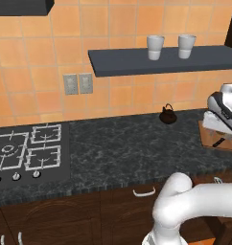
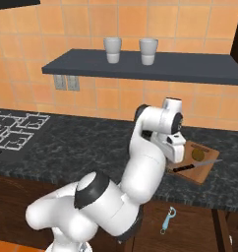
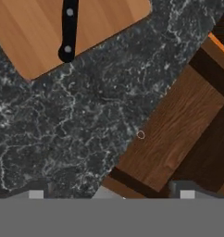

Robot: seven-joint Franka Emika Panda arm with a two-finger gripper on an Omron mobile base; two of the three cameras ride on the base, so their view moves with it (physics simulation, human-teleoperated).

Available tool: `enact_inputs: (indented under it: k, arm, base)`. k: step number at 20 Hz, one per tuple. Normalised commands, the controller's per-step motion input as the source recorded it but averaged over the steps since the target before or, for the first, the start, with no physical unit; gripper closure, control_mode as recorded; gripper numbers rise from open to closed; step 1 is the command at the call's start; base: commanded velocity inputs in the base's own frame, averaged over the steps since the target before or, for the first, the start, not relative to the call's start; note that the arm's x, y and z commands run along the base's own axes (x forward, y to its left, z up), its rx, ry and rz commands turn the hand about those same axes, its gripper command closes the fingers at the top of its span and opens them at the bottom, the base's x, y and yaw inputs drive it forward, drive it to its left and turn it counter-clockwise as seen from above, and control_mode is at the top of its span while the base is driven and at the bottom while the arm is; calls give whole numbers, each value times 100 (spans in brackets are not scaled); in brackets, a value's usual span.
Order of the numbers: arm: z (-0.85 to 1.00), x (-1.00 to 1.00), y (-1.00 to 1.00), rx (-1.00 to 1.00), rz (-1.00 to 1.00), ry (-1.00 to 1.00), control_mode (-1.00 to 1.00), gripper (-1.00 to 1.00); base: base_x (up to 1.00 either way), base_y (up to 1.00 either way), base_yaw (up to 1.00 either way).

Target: Place the appropriate cutting tool for cutting the avocado skin on the cutting board.

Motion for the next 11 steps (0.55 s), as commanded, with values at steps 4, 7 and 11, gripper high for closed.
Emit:
enact_inputs:
  k: [4,7,11]
  arm:
    - [15,-42,87,-19,0,-9,-100,-100]
    - [14,-13,92,-25,-2,-3,-100,-100]
    - [0,0,100,-31,-1,0,-100,-100]
  base:
    - [0,0,0]
    - [0,0,0]
    - [0,0,0]
